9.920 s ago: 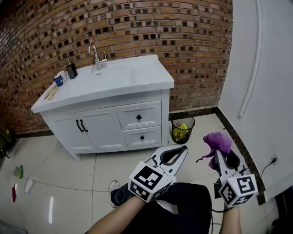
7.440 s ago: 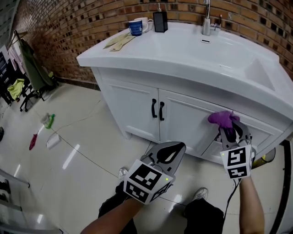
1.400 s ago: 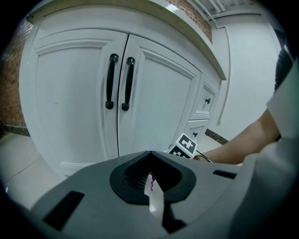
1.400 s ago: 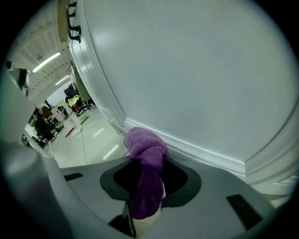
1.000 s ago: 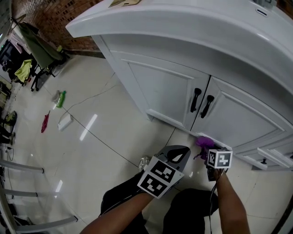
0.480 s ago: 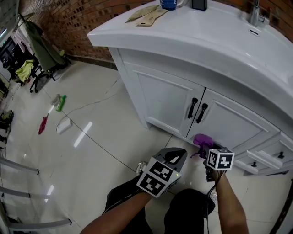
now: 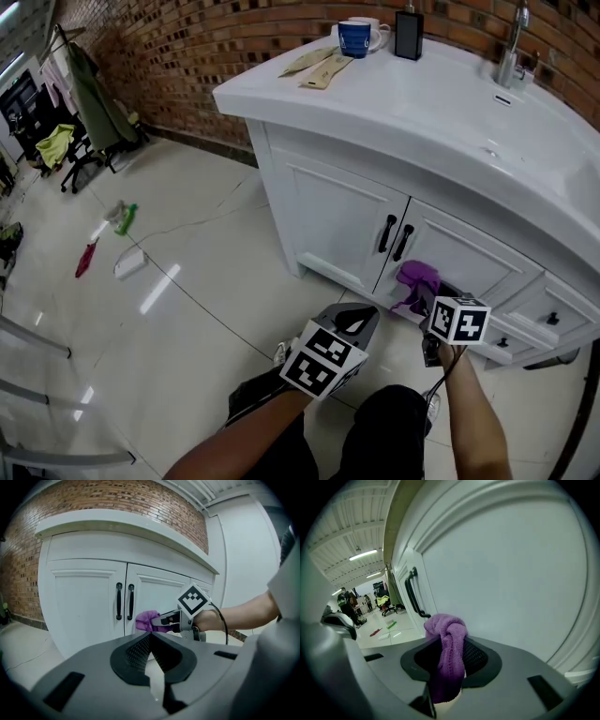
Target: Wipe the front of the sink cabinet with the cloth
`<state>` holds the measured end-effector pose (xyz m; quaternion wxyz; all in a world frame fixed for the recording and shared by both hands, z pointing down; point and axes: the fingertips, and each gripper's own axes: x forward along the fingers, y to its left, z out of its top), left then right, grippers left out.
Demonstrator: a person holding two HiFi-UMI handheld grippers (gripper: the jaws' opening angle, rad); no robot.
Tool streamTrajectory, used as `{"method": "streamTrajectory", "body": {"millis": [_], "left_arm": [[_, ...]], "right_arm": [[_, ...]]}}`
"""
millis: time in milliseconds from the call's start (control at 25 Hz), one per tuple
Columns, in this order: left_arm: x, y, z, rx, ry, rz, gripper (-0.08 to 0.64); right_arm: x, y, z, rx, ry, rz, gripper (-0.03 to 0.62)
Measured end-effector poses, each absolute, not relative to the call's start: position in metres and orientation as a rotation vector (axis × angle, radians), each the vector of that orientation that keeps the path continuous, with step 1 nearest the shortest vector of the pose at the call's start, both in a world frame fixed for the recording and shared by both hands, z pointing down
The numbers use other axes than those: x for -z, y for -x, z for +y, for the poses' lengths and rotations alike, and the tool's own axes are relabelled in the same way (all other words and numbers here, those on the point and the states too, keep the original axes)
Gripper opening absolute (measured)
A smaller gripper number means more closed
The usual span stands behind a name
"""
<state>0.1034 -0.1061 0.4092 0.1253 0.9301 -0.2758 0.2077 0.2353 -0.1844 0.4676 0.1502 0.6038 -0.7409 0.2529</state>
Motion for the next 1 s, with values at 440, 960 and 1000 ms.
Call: {"method": "streamTrajectory", "body": {"millis": [440,960,1000], "left_arm": [[-0.361,-0.103,-0.094,-0.523,-2.777,-0.836,0.005],[-0.326,-0.105,-0.089,-0.458,-2.815,-0.866,0.005],[-0.324,-0.104,-0.091,-0.450,-2.815,-0.872,0.005]], "right_arm": [[-0.363,-0.239,-0.182,-0.554,-1.820,-2.197,0.118],[-0.275,-0.225,-0.183,-0.405,-1.845,-2.311,0.118],[-0.271,-0.221,-0.185,-0.393,-1.839,-2.320,0.118]]}}
